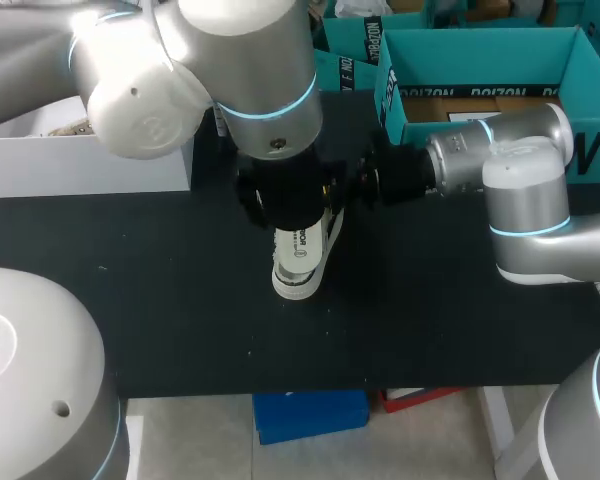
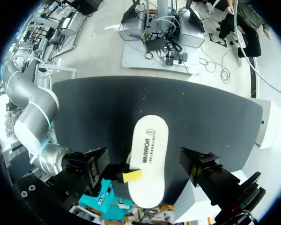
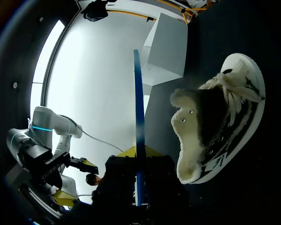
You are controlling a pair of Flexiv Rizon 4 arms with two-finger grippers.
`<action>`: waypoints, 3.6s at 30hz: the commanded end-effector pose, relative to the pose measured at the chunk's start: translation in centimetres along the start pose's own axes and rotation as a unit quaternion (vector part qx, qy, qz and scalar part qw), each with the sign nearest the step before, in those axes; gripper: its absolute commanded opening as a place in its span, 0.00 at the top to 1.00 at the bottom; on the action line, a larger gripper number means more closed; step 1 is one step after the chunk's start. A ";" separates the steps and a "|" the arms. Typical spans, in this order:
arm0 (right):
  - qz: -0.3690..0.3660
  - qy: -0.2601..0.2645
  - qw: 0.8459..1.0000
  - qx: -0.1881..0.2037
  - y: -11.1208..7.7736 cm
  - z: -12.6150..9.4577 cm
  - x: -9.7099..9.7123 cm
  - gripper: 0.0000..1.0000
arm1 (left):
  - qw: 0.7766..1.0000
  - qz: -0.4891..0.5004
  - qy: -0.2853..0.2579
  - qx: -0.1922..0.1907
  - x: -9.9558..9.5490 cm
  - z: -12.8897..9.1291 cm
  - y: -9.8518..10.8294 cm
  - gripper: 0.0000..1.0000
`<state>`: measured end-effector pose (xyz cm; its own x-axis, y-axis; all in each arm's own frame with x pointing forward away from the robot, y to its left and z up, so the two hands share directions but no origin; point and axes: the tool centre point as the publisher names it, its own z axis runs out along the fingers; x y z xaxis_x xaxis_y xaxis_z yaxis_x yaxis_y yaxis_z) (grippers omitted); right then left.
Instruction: Take the shoe out of the shoebox, open the shoe tongue, remove and reinsert the insole, then place the shoe into the shoebox
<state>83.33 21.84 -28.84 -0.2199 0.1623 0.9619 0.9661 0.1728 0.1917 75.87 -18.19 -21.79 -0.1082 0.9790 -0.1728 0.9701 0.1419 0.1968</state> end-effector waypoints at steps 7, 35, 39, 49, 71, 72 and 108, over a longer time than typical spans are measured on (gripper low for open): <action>0.000 -0.001 1.000 -0.001 0.0 0.2 -0.1 1.00 | 0.997 -0.025 -0.071 0.009 1.6 -0.2 0.6 0.00; 0.000 -0.001 1.000 -0.001 0.0 0.2 -0.1 1.00 | 0.823 -0.086 -0.548 0.122 7.9 2.5 5.9 0.00; 0.000 -0.001 1.000 -0.001 0.0 0.2 -0.1 1.00 | 0.815 -0.052 -0.565 0.119 8.0 3.1 6.2 0.00; 0.000 -0.001 1.000 -0.001 0.0 0.2 -0.1 1.00 | 0.839 -0.039 -0.533 0.105 7.5 4.1 6.1 0.00; 0.000 -0.001 1.000 -0.001 0.0 0.2 -0.1 1.00 | 0.825 -0.049 -0.555 0.093 7.8 5.3 5.4 0.00; 0.000 -0.001 1.000 -0.001 0.0 0.2 -0.1 1.00 | 0.824 -0.051 -0.557 0.088 7.9 5.5 5.4 0.00; 0.000 -0.001 1.000 -0.001 0.0 0.2 -0.1 1.00 | 0.790 -0.104 -0.604 -0.025 3.7 7.2 8.5 0.33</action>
<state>83.33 21.84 -28.84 -0.2199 0.1623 0.9619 0.9661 0.1728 0.1917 85.01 -13.69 -27.55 0.0456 0.0842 -0.9954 0.9499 0.3048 0.0693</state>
